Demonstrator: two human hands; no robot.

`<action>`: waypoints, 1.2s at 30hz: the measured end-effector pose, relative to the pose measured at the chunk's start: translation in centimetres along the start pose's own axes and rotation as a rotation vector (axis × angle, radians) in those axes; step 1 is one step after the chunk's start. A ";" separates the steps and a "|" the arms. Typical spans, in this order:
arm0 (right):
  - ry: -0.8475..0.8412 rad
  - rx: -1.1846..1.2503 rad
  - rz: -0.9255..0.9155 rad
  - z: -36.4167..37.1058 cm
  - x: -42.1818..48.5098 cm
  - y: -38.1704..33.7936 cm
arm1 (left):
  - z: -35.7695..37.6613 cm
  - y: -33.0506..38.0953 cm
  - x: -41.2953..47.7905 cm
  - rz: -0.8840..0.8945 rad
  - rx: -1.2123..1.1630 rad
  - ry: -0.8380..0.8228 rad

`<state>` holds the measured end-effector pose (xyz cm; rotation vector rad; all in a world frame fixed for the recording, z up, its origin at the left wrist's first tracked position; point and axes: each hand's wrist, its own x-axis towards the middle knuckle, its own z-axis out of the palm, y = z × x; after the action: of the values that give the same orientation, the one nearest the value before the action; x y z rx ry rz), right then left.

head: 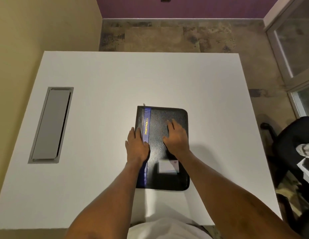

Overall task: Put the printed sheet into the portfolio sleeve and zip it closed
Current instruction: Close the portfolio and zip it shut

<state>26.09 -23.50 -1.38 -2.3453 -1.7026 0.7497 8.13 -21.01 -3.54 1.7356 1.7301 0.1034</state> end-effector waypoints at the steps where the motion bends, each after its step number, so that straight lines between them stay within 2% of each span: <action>1: -0.005 0.026 0.051 0.2 -1.2 0.3 | 0.1 -0.5 -0.8 -0.015 0.007 -0.008; 5: 0.050 0.005 0.216 1.2 -5.0 1.9 | 0.7 -1.9 -3.3 -0.063 -0.013 -0.018; 9: 0.106 0.149 0.410 2.1 -7.2 3.3 | 1.4 -2.7 -5.0 -0.134 -0.056 -0.007; 15: 0.030 0.360 0.530 3.4 -7.3 5.1 | 1.6 -2.3 -4.2 -0.232 -0.114 0.028; 20: -0.049 0.397 0.610 2.9 -5.4 5.8 | 0.3 -2.5 -1.1 -0.362 -0.172 -0.069; 25: -0.041 0.358 0.626 2.3 -2.8 3.3 | -1.7 -3.3 1.1 -0.353 -0.218 -0.023; 36: 0.035 0.417 0.496 1.2 7.8 -8.2 | -13.5 -6.3 11.3 -0.325 -0.303 0.057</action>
<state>20.37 -13.65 -1.51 -2.4538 -0.8336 1.0100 -2.74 -6.09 -0.79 1.2313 1.9032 0.2578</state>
